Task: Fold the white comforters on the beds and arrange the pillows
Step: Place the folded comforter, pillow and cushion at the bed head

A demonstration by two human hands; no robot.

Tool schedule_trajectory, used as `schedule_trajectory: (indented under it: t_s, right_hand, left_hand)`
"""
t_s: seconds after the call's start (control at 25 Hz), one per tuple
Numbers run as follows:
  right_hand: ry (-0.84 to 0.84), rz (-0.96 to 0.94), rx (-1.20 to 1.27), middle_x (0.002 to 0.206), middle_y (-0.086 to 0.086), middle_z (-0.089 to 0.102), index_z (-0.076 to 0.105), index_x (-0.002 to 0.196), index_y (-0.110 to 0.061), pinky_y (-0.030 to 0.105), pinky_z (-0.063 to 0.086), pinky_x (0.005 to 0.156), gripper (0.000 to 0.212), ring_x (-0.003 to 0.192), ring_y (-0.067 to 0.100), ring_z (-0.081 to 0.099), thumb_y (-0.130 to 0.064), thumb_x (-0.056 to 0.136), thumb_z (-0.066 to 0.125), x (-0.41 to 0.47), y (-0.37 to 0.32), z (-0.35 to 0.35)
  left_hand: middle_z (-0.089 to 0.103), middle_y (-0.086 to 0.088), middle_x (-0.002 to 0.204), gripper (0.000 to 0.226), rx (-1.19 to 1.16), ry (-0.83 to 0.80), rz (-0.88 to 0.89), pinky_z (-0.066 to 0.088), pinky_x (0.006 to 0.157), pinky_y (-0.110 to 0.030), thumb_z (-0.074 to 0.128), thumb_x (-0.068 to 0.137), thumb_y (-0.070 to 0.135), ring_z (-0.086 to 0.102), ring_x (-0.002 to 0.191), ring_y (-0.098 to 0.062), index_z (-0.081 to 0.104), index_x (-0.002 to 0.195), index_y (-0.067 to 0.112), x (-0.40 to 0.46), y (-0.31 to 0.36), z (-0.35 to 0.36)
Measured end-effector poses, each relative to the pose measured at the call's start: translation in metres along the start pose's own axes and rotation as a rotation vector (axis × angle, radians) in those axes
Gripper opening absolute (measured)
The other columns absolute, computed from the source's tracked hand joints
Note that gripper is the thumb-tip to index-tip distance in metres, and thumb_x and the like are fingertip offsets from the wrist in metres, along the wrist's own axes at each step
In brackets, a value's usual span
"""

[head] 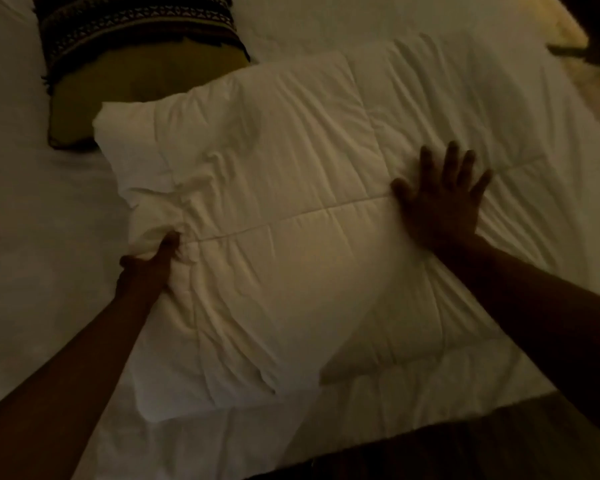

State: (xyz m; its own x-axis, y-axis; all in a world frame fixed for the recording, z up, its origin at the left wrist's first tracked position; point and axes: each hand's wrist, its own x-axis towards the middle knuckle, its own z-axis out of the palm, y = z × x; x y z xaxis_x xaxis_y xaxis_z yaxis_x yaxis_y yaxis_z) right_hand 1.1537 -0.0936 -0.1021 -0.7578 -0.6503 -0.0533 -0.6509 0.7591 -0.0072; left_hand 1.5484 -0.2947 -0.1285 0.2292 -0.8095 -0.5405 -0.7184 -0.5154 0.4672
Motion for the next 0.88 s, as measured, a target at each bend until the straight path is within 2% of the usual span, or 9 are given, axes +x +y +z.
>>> schedule_trajectory:
  t_s: [0.16, 0.32, 0.4, 0.52, 0.6, 0.68, 0.8, 0.88]
  right_hand:
    - [-0.043, 0.015, -0.09, 0.164, 0.011, -0.008, 0.008, 0.153, -0.042, 0.07, -0.008, 0.113, 0.073, 0.148, 0.043, -0.012, -0.077, 0.088, 0.011, 0.055, 0.047, -0.009]
    - [-0.033, 0.082, 0.087, 0.163, 0.012, -0.014, -0.003, 0.148, -0.054, 0.074, -0.006, 0.109, 0.071, 0.146, 0.047, -0.013, -0.081, 0.086, 0.016, 0.092, 0.078, -0.013]
    - [-0.059, 0.135, 0.242, 0.162, 0.018, -0.014, -0.009, 0.147, -0.054, 0.074, 0.0, 0.11, 0.073, 0.146, 0.051, -0.008, -0.081, 0.086, 0.018, 0.103, 0.083, -0.007]
    - [-0.141, 0.133, 0.389, 0.162, 0.022, -0.011, -0.016, 0.145, -0.056, 0.07, 0.006, 0.113, 0.074, 0.147, 0.049, 0.001, -0.081, 0.086, 0.019, 0.106, 0.087, 0.012]
    - [-0.194, 0.176, 0.509, 0.163, 0.019, -0.004, -0.017, 0.146, -0.052, 0.065, 0.012, 0.116, 0.082, 0.147, 0.045, 0.013, -0.086, 0.082, 0.021, 0.109, 0.086, 0.017]
    - [-0.212, 0.302, 0.602, 0.163, 0.018, 0.008, -0.012, 0.151, -0.043, 0.058, 0.019, 0.118, 0.092, 0.144, 0.042, 0.025, -0.089, 0.079, 0.02, 0.119, 0.086, 0.02]
    - [-0.242, 0.479, 0.632, 0.155, 0.022, 0.03, 0.0, 0.157, -0.024, 0.052, 0.027, 0.117, 0.108, 0.139, 0.042, 0.035, -0.091, 0.075, 0.021, 0.136, 0.094, 0.027]
    - [-0.313, 0.531, 0.614, 0.151, 0.024, 0.037, 0.01, 0.156, -0.016, 0.051, 0.03, 0.114, 0.119, 0.136, 0.043, 0.038, -0.095, 0.069, 0.025, 0.143, 0.099, 0.029]
  left_hand:
    - [0.03, -0.023, 0.155, 0.118, -0.029, 0.015, -0.074, 0.031, 0.112, -0.047, 0.055, 0.074, 0.079, 0.036, 0.138, -0.04, 0.01, 0.155, 0.006, -0.001, 0.002, 0.015]
    - [0.036, -0.022, 0.152, 0.114, -0.066, 0.045, -0.093, 0.034, 0.111, -0.047, 0.059, 0.073, 0.078, 0.04, 0.135, -0.04, 0.021, 0.152, 0.005, 0.0, 0.005, 0.016]
    - [0.035, -0.022, 0.152, 0.111, -0.08, 0.075, -0.099, 0.032, 0.112, -0.047, 0.052, 0.075, 0.081, 0.039, 0.136, -0.039, 0.023, 0.151, 0.004, -0.004, 0.008, 0.019]
    - [0.027, -0.023, 0.156, 0.107, -0.069, 0.065, -0.138, 0.027, 0.115, -0.047, 0.03, 0.082, 0.085, 0.033, 0.14, -0.039, 0.017, 0.154, 0.007, -0.018, 0.017, 0.036]
    - [0.02, -0.02, 0.16, 0.118, -0.017, 0.038, -0.182, 0.026, 0.117, -0.048, 0.021, 0.07, 0.095, 0.032, 0.141, -0.039, 0.007, 0.157, 0.015, -0.024, 0.023, 0.045]
    - [0.018, -0.023, 0.159, 0.121, 0.059, -0.024, -0.15, 0.027, 0.115, -0.05, 0.02, 0.062, 0.096, 0.033, 0.138, -0.042, 0.003, 0.157, 0.024, -0.023, 0.025, 0.049]
    - [0.032, -0.023, 0.153, 0.128, 0.029, 0.014, -0.251, 0.033, 0.112, -0.048, 0.029, 0.063, 0.099, 0.04, 0.134, -0.04, 0.011, 0.156, 0.012, -0.013, 0.028, 0.046]
    - [0.034, -0.021, 0.153, 0.132, 0.019, -0.025, -0.304, 0.034, 0.111, -0.049, 0.035, 0.059, 0.1, 0.041, 0.134, -0.038, 0.018, 0.154, 0.01, -0.001, 0.026, 0.043]
